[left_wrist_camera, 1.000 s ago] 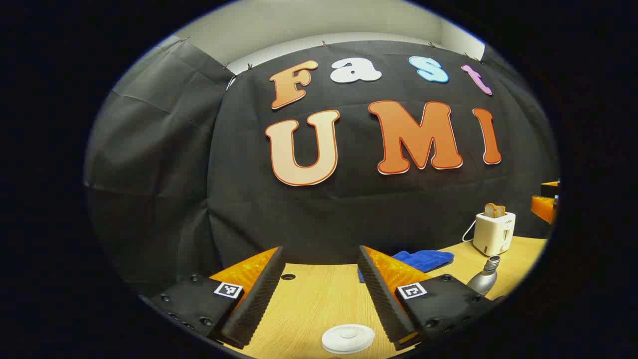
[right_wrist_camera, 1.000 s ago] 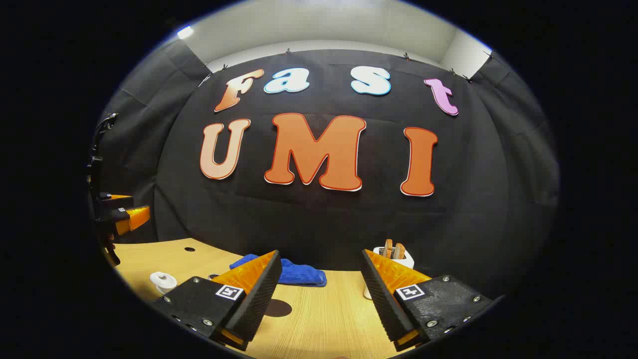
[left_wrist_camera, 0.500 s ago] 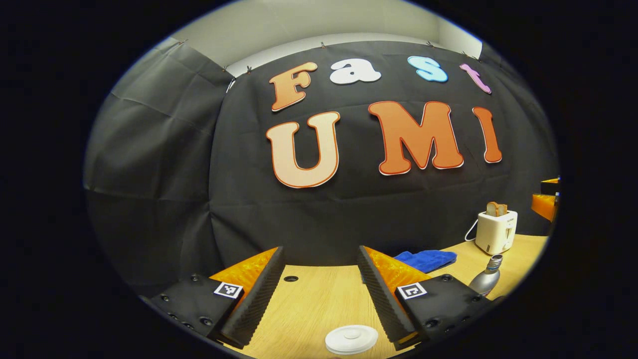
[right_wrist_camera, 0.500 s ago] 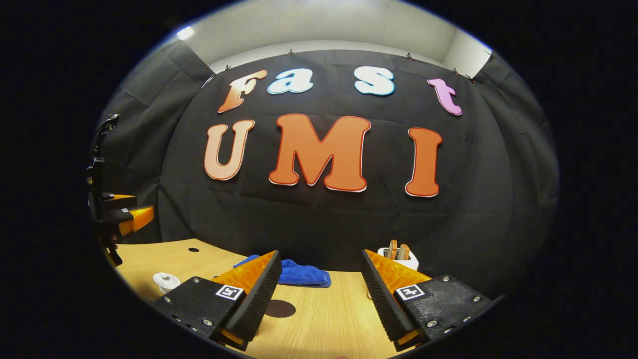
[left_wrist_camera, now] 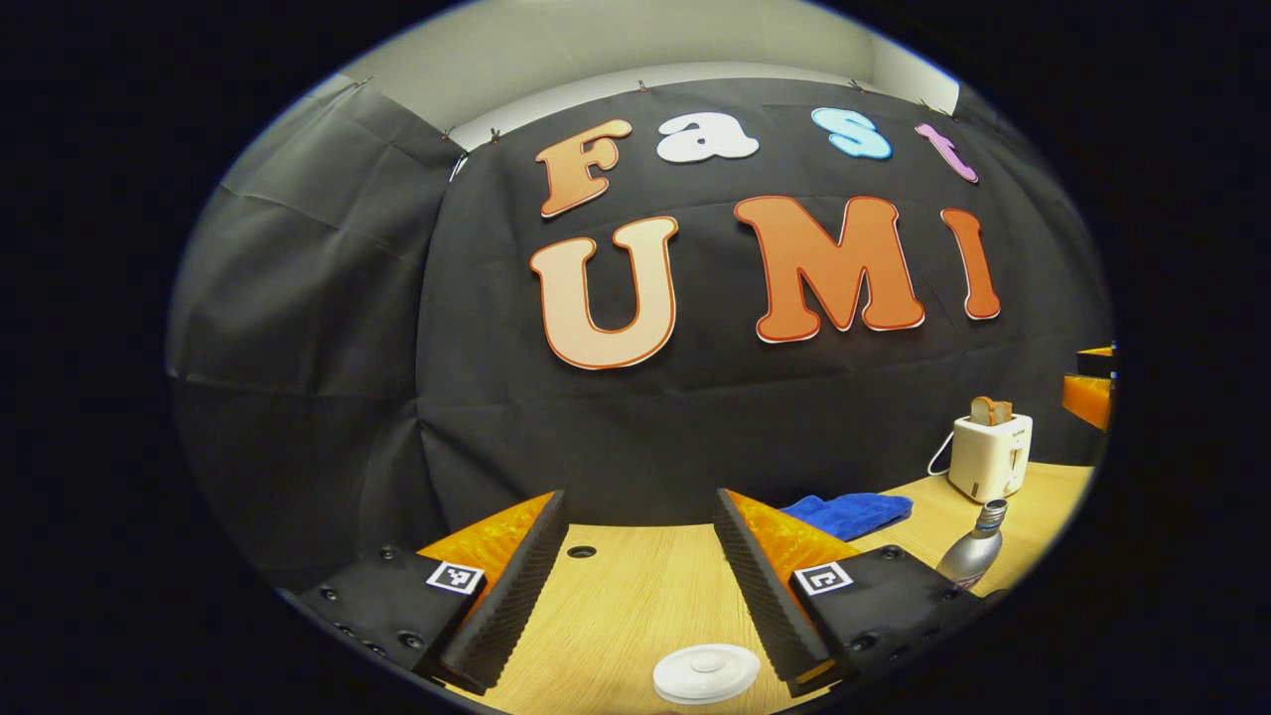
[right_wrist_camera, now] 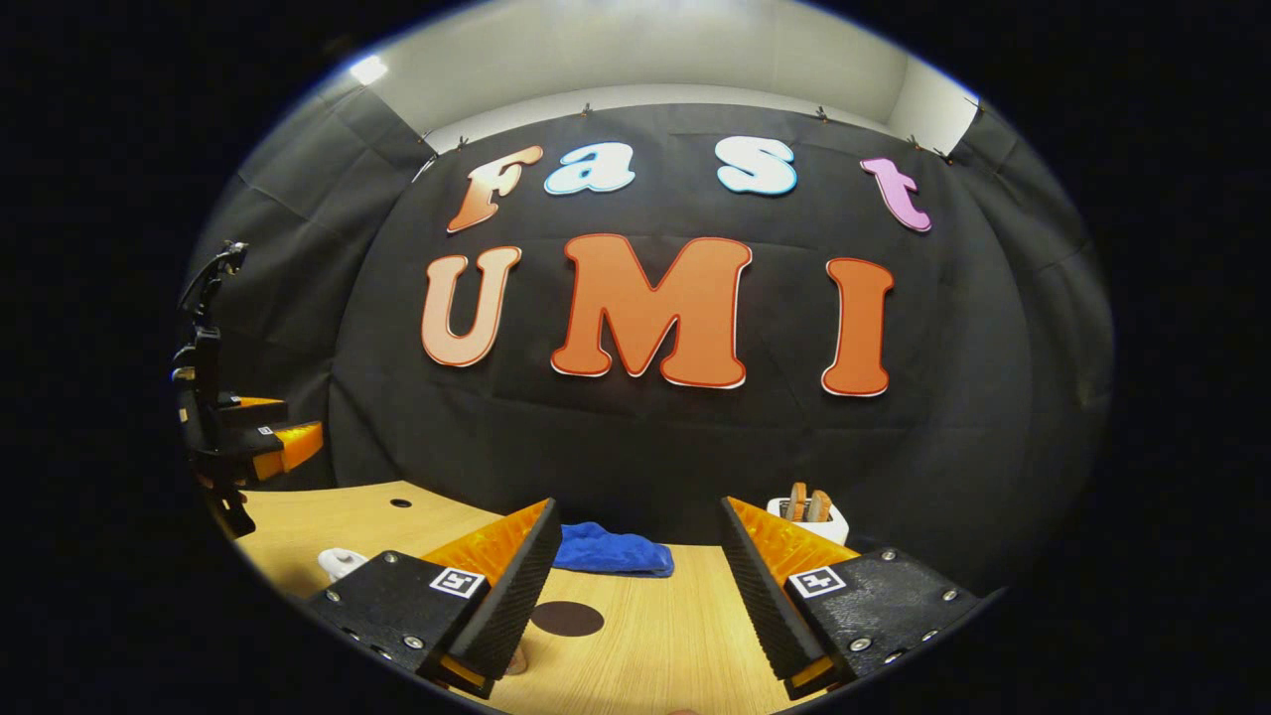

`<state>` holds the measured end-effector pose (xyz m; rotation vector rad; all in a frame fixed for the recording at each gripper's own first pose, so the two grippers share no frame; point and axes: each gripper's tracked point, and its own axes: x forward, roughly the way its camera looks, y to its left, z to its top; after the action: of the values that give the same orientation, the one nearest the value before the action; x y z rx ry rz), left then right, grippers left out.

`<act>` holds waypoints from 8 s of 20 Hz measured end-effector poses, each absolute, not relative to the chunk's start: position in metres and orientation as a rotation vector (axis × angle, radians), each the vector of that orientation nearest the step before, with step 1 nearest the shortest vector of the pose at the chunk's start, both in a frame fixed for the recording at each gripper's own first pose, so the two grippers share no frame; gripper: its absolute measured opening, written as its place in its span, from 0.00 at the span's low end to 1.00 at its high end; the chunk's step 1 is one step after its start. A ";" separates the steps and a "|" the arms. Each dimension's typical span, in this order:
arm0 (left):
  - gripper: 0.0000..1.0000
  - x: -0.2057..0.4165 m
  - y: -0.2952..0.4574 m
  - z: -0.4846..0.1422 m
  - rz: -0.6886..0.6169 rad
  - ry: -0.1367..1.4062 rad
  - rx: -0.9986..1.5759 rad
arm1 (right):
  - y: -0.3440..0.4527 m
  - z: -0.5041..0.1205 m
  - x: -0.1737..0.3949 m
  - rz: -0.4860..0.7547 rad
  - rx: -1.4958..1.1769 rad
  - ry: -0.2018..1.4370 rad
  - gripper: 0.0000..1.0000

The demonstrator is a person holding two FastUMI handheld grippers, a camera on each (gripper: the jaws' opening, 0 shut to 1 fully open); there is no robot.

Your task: Open the teacup lid with one hand, grasp the water bottle and pour water into the teacup with the other hand; after pouring, place the water bottle on the coaster and then close the teacup lid.

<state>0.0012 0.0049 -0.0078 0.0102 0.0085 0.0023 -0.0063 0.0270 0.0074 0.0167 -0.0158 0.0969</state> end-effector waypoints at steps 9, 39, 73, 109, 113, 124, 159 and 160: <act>1.00 -0.004 0.007 -0.030 0.008 0.049 0.036 | 0.071 -0.027 -0.030 0.259 0.020 0.053 0.96; 0.94 -0.019 -0.042 -0.182 -0.178 0.445 0.028 | 0.145 -0.145 -0.018 0.445 -0.007 0.324 0.96; 0.33 -0.008 -0.004 -0.151 -0.070 0.322 0.060 | 0.170 -0.174 0.002 0.447 -0.076 0.439 0.79; 0.33 -0.044 0.146 -0.171 0.148 0.338 0.009 | 0.210 -0.135 0.075 0.339 -1.044 0.128 0.79; 0.33 -0.043 0.149 -0.170 0.150 0.334 0.009 | 0.215 -0.136 0.078 0.329 -1.120 0.073 0.82; 0.33 -0.042 0.156 -0.173 0.170 0.326 0.006 | 0.227 -0.128 0.090 0.271 -1.325 -0.104 0.78; 0.33 -0.056 0.176 -0.161 0.200 0.308 0.013 | 0.259 -0.075 0.098 0.198 -1.689 -0.474 0.78; 0.33 -0.056 0.176 -0.160 0.200 0.304 0.013 | 0.259 -0.074 0.099 0.198 -1.693 -0.480 0.78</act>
<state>-0.0562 0.1764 -0.1598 0.0130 0.3045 0.2004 0.0987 0.2591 -0.0739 -1.6933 -0.4803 0.1983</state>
